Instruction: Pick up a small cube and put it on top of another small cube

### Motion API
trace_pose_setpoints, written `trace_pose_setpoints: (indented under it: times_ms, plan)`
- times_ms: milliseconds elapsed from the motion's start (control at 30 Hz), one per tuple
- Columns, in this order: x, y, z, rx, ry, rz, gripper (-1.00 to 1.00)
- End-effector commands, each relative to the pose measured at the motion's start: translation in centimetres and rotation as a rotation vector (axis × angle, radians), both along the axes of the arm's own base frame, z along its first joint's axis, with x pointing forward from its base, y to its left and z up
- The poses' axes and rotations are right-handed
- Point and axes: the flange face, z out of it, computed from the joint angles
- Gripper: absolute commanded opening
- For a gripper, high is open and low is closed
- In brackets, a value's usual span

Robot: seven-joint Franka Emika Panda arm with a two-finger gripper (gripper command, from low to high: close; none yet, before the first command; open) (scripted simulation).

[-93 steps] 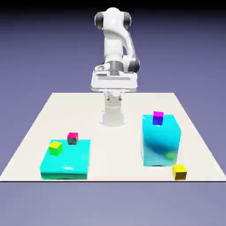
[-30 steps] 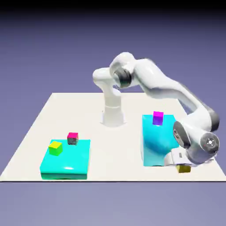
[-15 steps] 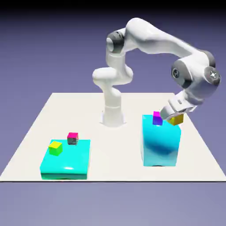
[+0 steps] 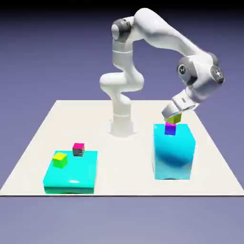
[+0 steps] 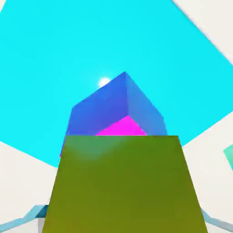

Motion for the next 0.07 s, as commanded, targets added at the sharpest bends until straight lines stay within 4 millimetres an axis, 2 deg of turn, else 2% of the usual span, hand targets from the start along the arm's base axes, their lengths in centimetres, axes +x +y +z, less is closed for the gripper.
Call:
trace_pose_setpoints:
  times_ms: [0, 33]
  plan:
    - [0.0, 0.0, 0.0, 0.0, 0.0, 0.0, 1.0]
    - [0.44, 0.38, 0.95, 0.0, 0.0, 0.0, 1.0]
